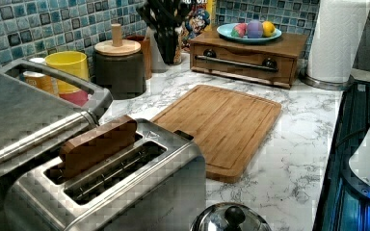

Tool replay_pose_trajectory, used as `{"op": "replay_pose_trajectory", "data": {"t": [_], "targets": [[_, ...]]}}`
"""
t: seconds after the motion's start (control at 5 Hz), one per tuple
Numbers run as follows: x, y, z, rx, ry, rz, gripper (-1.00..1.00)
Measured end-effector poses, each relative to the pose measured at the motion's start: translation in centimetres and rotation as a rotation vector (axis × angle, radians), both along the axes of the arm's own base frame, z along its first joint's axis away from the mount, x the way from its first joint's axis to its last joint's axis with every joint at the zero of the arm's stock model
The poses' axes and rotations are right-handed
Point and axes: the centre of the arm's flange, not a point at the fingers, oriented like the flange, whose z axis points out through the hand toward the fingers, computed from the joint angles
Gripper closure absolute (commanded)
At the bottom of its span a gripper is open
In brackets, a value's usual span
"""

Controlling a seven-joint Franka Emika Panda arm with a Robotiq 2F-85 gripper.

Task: Turn on the toaster.

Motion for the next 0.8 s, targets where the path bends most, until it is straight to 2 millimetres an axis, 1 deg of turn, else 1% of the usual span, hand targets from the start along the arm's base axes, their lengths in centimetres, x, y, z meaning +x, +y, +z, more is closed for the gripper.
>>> {"op": "replay_pose_trajectory", "data": {"t": [0.2, 0.4, 0.6, 0.8], "targets": [[-1.8, 2.8, -2.2, 0.027, 0.044, 0.109, 1.0], [-4.3, 5.8, -3.8, 0.038, 0.078, 0.17, 1.0], [-7.3, 8.8, -4.0, 0.027, 0.062, 0.25, 1.0], [-10.3, 11.0, -2.6, 0.008, 0.023, 0.317, 1.0]]}}
